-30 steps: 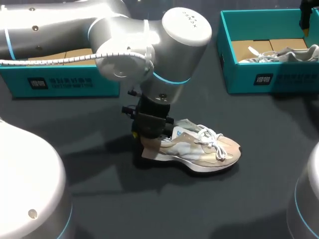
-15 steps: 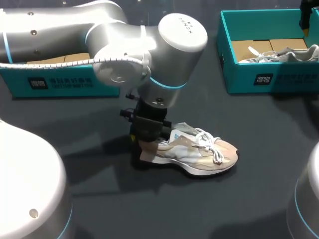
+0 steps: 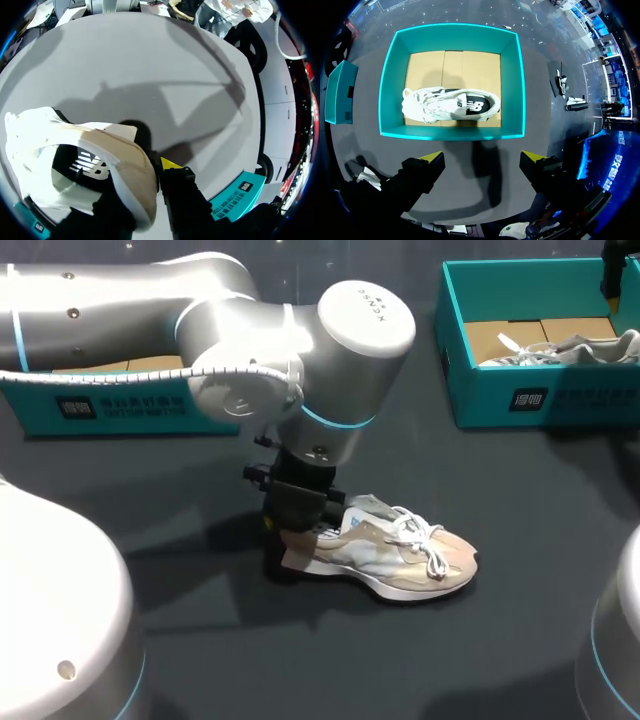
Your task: Take the shoe out of the shoebox, open the shoe tongue, remove and reinsert the insole, then place the shoe into the shoebox
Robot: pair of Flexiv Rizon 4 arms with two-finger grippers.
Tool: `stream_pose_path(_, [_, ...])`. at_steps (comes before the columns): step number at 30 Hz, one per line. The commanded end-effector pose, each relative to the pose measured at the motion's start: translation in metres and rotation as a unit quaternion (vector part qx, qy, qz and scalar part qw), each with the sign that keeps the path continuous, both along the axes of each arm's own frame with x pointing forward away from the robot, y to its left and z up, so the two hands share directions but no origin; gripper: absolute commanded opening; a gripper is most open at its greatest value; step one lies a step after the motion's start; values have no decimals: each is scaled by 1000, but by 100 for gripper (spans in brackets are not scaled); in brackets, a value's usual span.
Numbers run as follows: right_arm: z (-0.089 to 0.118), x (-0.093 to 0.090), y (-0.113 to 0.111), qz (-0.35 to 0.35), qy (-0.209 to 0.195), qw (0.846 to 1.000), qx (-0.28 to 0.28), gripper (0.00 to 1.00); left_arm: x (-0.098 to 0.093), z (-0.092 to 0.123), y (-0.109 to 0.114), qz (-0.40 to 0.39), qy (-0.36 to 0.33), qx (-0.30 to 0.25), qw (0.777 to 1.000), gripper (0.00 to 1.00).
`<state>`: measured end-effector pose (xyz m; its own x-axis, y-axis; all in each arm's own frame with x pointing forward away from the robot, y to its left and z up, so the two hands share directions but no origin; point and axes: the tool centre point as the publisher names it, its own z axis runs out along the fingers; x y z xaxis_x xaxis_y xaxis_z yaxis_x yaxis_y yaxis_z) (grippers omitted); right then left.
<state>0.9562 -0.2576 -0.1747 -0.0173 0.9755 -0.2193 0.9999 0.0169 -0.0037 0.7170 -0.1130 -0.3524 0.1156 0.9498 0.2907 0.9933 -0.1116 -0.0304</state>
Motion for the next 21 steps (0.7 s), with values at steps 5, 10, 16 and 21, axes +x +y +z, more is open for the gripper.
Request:
stream_pose_path(5, [0, -1, 0, 0, 0, 1000, 0, 100, 2, -4, -3, -9, -3, 0, 1000, 0])
stream_pose_path(10, [0, -1, 0, 0, 0, 1000, 0, 100, 3, -5, -5, -14, -7, -2, 1000, 0])
stream_pose_path(16, [0, -1, 0, 0, 0, 1000, 0, 100, 6, -8, -9, -21, -12, -1, 1000, 0])
stream_pose_path(21, [0, -1, 0, 0, 0, 1000, 0, 100, 8, -12, -10, -20, -15, 2, 1000, 0])
